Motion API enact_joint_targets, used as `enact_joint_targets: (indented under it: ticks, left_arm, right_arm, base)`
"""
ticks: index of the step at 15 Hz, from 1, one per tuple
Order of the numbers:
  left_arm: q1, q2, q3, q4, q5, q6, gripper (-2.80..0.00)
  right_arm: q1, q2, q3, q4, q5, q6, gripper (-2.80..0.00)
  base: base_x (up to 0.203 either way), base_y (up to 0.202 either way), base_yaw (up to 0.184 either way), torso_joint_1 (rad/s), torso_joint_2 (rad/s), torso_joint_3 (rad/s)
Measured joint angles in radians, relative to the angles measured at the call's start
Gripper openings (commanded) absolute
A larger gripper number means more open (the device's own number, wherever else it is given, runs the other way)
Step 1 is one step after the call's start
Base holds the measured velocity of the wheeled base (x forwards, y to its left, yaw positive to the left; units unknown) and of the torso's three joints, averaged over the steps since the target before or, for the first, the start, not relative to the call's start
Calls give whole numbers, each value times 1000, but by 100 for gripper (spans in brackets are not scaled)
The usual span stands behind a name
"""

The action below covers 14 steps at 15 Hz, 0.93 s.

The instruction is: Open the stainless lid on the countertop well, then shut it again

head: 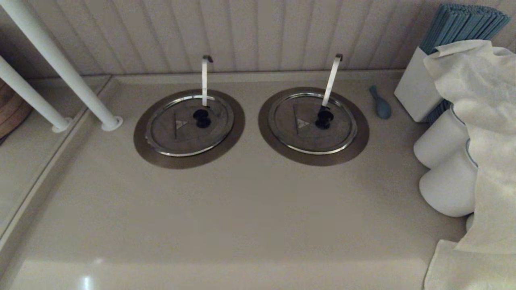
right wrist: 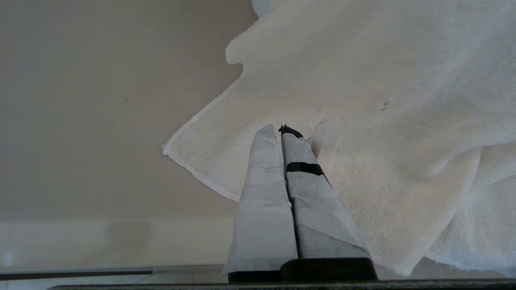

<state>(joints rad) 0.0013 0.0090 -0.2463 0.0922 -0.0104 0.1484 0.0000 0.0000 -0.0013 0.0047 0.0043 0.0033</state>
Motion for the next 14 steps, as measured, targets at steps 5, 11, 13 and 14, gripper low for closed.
enact_joint_targets:
  ticks: [5,11,13,14]
  left_arm:
    - [0,-11,235,-83,-29,-19,-280]
    - [0,-11,245,-86,-24,-31,-280]
    - [0,-11,246,-86,-15,-83,-280]
    - [0,-11,246,-88,-3,-122,-280]
  right_arm:
    - [0,0,0,0,0,-1,-280]
    - [0,0,0,0,0,-1,-280]
    - [0,0,0,0,0,0,-280]
    - [0,0,0,0,0,0,-280]
  base:
    - [0,0,0,0,0,0]
    - [0,0,0,0,0,0]
    - [0,0,0,0,0,0]
    - [0,0,0,0,0,0]
